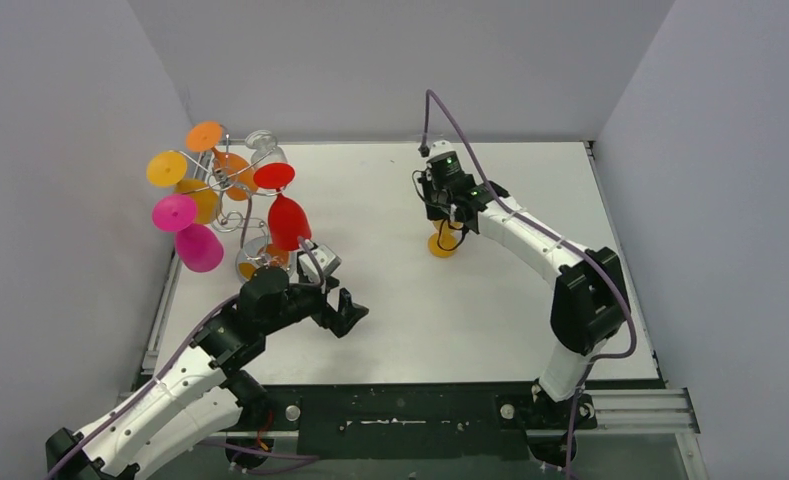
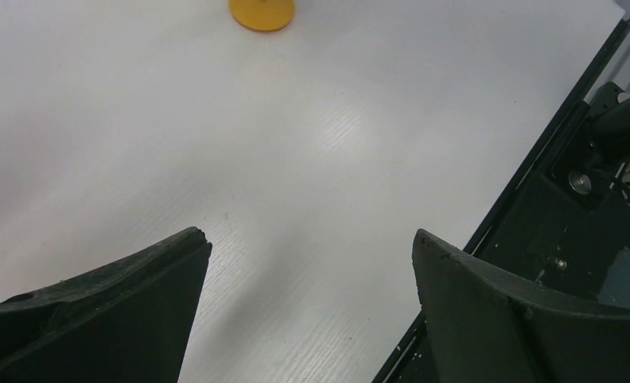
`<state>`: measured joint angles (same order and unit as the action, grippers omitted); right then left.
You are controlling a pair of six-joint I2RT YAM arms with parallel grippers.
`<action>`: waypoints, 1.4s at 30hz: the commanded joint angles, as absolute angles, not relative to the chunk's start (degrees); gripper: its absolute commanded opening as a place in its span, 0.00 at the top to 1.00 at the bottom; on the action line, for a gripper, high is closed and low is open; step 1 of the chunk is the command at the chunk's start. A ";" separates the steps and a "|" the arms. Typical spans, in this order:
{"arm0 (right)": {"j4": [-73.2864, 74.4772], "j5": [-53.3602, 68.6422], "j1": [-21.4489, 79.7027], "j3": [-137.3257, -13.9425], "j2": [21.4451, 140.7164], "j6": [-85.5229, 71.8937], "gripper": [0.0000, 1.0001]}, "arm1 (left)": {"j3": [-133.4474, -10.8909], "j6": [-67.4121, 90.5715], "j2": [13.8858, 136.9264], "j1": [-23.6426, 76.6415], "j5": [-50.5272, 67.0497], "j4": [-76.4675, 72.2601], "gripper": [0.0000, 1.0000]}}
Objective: Take the wine glass off the wine glass rack
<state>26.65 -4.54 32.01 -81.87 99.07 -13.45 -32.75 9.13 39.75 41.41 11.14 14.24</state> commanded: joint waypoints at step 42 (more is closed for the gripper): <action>27.85 11.04 32.73 -101.48 102.67 -18.33 0.59 | -38.88 19.85 33.74 41.10 -7.12 22.79 0.03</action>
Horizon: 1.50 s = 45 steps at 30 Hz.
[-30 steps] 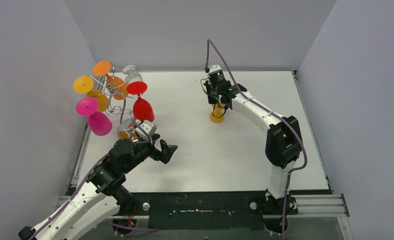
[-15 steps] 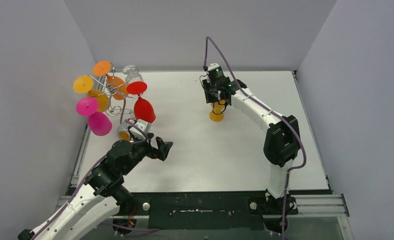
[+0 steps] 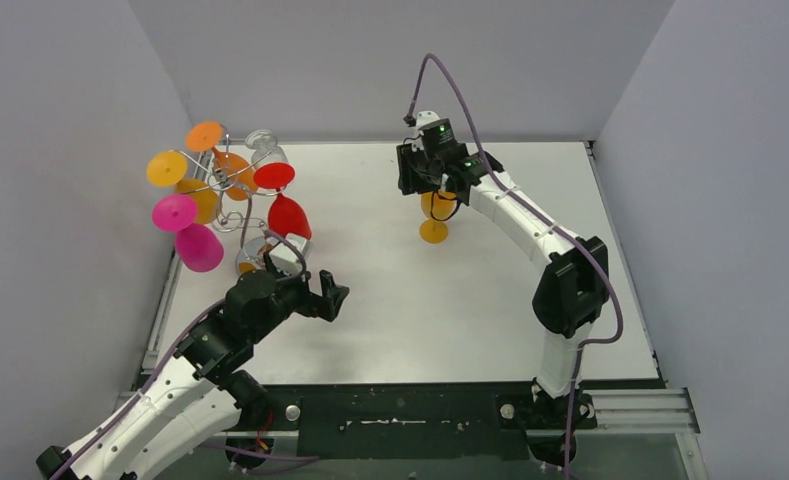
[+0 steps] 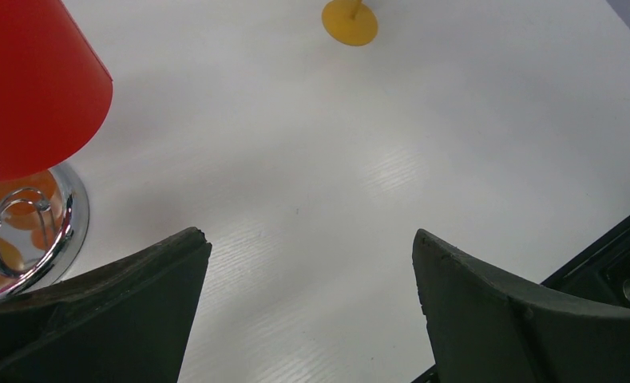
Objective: Take the wine glass off the wine glass rack
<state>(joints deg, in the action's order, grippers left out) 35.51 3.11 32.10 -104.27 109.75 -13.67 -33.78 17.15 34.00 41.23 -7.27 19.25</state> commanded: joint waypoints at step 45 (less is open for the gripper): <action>-23.22 37.01 40.63 -80.83 100.80 -53.27 0.41 | -65.68 25.16 38.81 40.96 -10.93 31.98 0.04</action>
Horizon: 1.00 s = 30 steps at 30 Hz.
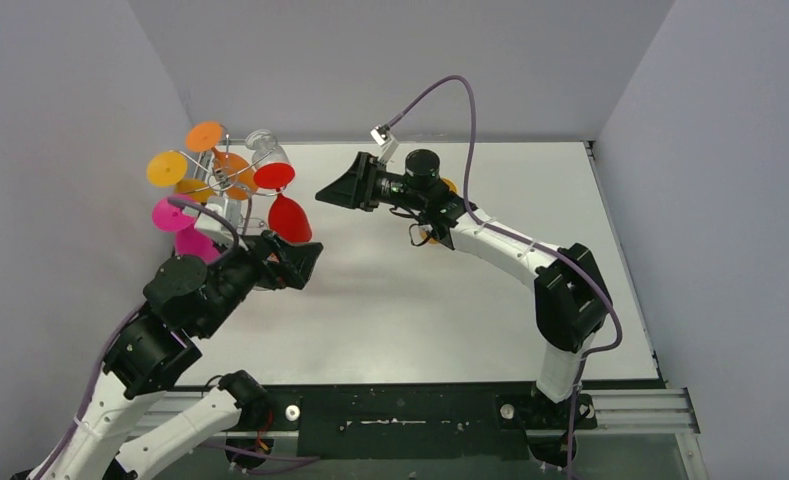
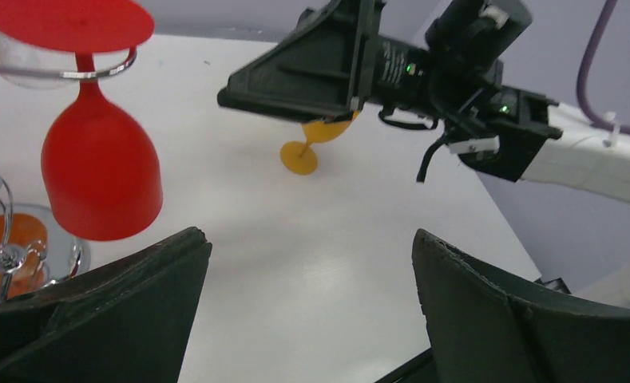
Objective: Take the wine glass off the wine glass rack
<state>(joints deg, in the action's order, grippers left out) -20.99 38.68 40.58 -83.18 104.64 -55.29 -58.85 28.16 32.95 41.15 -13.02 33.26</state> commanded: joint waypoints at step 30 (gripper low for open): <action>-15.82 30.35 40.80 -73.68 91.64 -47.59 0.40 | -85.92 21.44 63.09 2.02 13.29 39.88 0.25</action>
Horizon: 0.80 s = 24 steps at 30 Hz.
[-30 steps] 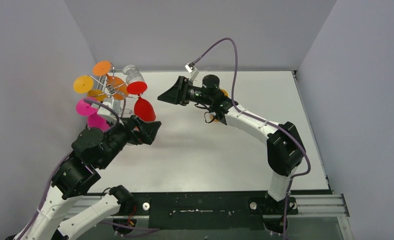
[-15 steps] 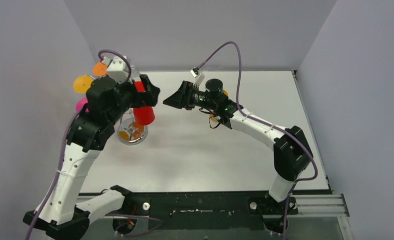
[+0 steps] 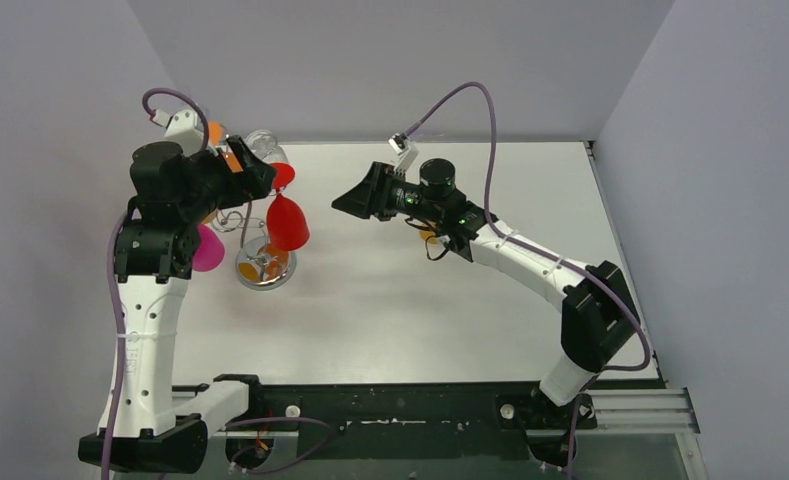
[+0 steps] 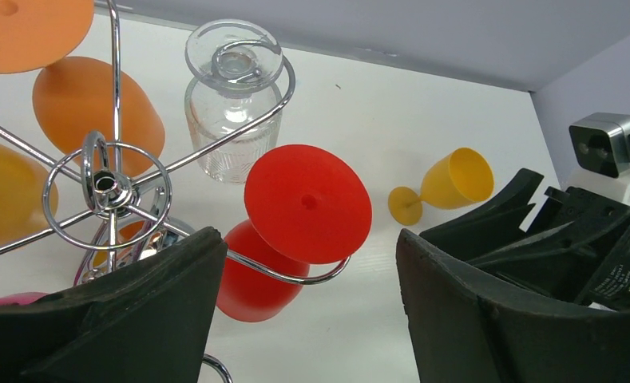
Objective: Take the wine glass off the wine glass rack
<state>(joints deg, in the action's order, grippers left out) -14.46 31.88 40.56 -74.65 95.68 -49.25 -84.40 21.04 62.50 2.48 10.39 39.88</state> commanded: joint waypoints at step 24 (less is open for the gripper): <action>-16.15 31.20 41.65 -65.05 82.13 -46.73 0.37 | -76.72 25.92 62.93 0.29 17.40 29.21 0.36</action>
